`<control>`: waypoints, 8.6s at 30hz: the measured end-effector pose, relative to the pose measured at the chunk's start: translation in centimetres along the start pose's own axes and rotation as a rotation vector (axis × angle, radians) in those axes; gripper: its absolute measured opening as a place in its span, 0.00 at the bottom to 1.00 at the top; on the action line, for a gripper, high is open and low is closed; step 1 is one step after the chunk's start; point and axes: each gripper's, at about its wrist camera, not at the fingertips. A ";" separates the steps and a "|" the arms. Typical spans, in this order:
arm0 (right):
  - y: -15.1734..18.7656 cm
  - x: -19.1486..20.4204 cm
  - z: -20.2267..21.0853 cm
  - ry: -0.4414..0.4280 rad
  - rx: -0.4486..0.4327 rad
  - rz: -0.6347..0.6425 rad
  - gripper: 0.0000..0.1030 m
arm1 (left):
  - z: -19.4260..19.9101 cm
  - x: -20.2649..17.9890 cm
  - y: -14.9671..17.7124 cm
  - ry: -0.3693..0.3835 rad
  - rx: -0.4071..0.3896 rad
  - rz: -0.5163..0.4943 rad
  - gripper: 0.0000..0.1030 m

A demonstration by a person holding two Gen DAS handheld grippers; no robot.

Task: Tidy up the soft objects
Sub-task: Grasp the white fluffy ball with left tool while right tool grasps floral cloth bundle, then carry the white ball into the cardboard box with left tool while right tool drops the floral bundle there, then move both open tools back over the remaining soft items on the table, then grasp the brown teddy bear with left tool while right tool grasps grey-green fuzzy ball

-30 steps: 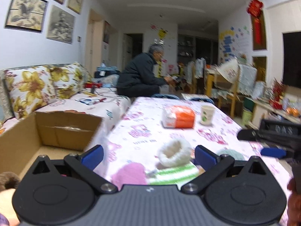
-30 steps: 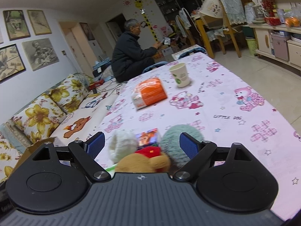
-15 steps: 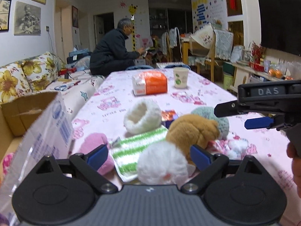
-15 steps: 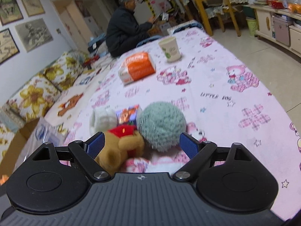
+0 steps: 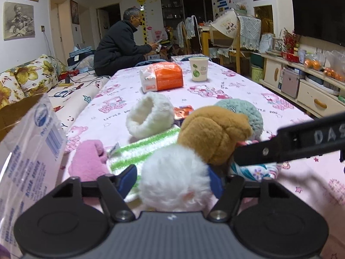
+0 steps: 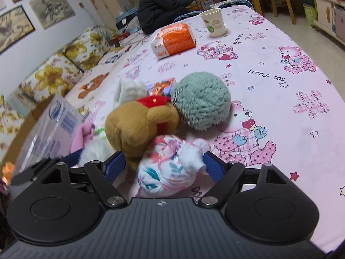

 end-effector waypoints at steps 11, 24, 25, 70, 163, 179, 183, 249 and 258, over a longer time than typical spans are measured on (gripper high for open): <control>0.2 -0.3 -1.2 0.024 0.020 0.007 0.88 | -0.3 -0.2 -0.3 0.021 0.012 -0.013 0.50; 0.0 -0.3 -0.9 0.024 0.014 0.005 0.71 | 1.3 1.0 -0.4 0.040 -0.012 0.026 0.46; 0.1 -0.4 -0.8 0.025 0.015 -0.001 0.71 | 1.6 1.2 -0.5 0.045 -0.022 0.037 0.46; -1.0 11.4 -0.5 -0.286 -0.035 -0.003 0.71 | 10.3 16.0 2.0 -0.243 -0.262 0.542 0.46; -2.2 3.0 2.0 -0.016 -0.366 -0.050 1.00 | 7.1 8.2 0.0 -0.194 -0.235 0.195 0.93; -3.5 0.3 0.3 0.050 -0.332 -0.131 1.00 | 4.0 1.7 -1.1 -0.037 -0.198 0.017 0.93; -3.7 -0.3 -0.5 0.047 -0.291 -0.149 1.00 | 2.9 -0.1 -1.3 -0.003 -0.181 -0.034 0.93; -3.6 -1.9 -2.3 0.068 -0.127 -0.109 0.53 | -0.8 -2.7 -2.7 0.167 -0.129 -0.141 0.64; -3.3 -1.6 -1.2 0.076 -0.159 -0.105 0.52 | 1.0 0.1 -2.7 0.152 -0.165 -0.033 0.64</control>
Point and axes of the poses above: each gripper's, at about its wrist camera, not at the fingertips, and z roughly against the way its jaws point, x to its left, y to its underside, and after that the axes turned 11 degrees about -z, right-handed
